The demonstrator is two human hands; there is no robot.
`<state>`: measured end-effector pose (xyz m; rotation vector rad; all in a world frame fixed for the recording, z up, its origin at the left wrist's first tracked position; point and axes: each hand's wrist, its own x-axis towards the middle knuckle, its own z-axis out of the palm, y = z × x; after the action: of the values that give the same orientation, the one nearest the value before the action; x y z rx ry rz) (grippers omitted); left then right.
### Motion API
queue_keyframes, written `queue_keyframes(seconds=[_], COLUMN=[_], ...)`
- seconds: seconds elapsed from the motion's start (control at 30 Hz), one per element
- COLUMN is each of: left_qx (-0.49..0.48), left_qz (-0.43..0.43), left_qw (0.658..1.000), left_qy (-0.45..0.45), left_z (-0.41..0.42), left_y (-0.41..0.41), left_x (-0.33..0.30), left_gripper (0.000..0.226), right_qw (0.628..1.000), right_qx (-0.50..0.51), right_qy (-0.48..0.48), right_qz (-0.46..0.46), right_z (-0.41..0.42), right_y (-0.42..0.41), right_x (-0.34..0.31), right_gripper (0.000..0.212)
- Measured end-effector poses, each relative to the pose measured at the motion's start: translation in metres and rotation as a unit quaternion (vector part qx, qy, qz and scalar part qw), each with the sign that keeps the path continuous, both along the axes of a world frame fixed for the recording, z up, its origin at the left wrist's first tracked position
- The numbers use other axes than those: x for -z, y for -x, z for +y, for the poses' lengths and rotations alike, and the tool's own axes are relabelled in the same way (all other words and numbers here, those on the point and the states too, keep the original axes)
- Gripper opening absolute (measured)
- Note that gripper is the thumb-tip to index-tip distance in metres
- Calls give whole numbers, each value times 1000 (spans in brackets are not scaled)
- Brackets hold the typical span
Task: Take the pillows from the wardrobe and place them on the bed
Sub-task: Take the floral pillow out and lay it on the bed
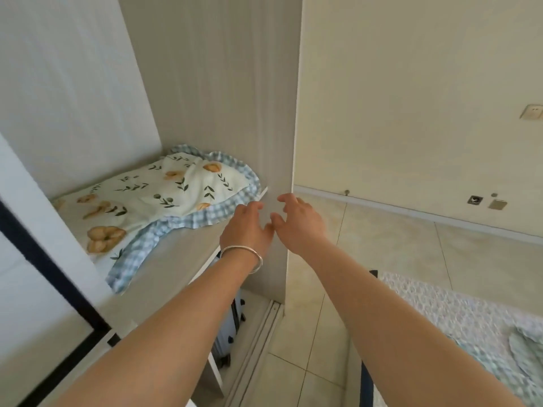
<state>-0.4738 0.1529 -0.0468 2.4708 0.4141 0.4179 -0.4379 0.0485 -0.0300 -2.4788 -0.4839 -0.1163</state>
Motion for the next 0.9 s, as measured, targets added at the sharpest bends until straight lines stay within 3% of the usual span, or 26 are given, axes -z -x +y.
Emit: queue_keyframes(seconds=[0.33,0.5,0.6,0.67,0.73,0.83,0.9], left_qx=[-168,-281,-372,-441,-507,-608,-676], left_qz=[-28,-41,-58,-80,-139,-238,-280], left_qw=[984,955,921,884,826,686,576], left_qy=[61,84,103,131,203,321,364], left_z=[68,135,173,192,207,223,233], left_y=[-77,-107,-120,-127,-133,-138,-140], left_x=[34,45,50,51,55,60,68], left_gripper=[40,34,32,31,29,29,41], right_qw=[996,981,959,935,905,865,847], right_qx=[-86,-193,-277,-341,-408,-483,-514], right_qy=[4,25,59,85,107,124,127], right_qz=[8,-7,-17,-40,-52,-60,-52], right_z=[99,169,218,249,276,319,349], right_y=[-107,-168,-197,-210,-217,-225,-228], right_x=[15,22,19,13,10,9,13], right_gripper=[41,41,41,40,40,39,39])
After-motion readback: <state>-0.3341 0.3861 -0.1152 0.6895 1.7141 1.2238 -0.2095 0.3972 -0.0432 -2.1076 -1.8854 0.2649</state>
